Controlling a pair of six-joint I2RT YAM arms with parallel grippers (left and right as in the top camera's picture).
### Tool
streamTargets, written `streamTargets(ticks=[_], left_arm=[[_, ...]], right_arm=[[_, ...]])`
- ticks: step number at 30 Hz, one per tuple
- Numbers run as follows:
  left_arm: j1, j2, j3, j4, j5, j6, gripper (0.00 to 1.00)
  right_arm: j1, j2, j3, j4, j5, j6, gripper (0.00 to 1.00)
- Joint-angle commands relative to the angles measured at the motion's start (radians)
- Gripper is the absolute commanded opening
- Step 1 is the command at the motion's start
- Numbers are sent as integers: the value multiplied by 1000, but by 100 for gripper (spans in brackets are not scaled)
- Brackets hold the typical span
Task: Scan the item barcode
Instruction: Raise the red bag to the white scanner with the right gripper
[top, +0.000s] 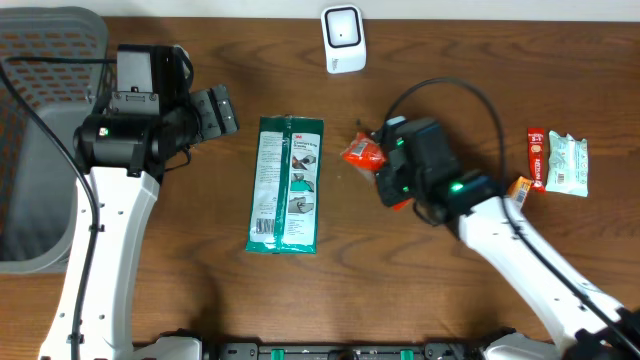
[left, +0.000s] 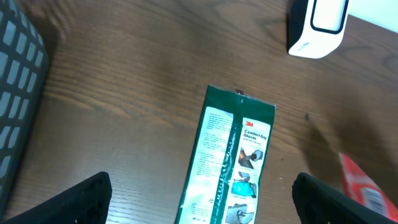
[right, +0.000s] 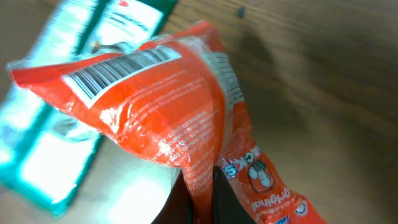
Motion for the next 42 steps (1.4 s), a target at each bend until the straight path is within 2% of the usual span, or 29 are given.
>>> streamTargets(ticks=[1,4,9,10,14,17,22,30,33,42], left_arm=[[4,-2,0,0,-6,10,93],[4,-2,0,0,-6,10,93],[4,-2,0,0,-6,10,93],[4,-2,0,0,-6,10,93],[4,-2,0,0,-6,10,93],[4,-2,0,0,-6,10,93],[4,-2,0,0,-6,10,93],[4,-2,0,0,-6,10,93],[4,-2,0,0,-6,10,93],[4,-2,0,0,-6,10,93]], right_arm=[[-67,-20,135,-97,-277,31,1],[-91,5,248,-166,-375,31,1],[-106,119,561,-294,-540,59,1],[-109,179,668,-302,-613,83,1],[-133,325,867,-242,-793,172,1],[-159,425,937,-98,-928,309,1],[-214,605,940,389,-1136,713,1],[-291,895,940,1037,-1107,1331,1],[-309,982,940,1178,-1062,1491,1],[-320,1180,940,1440,-923,1774,1]])
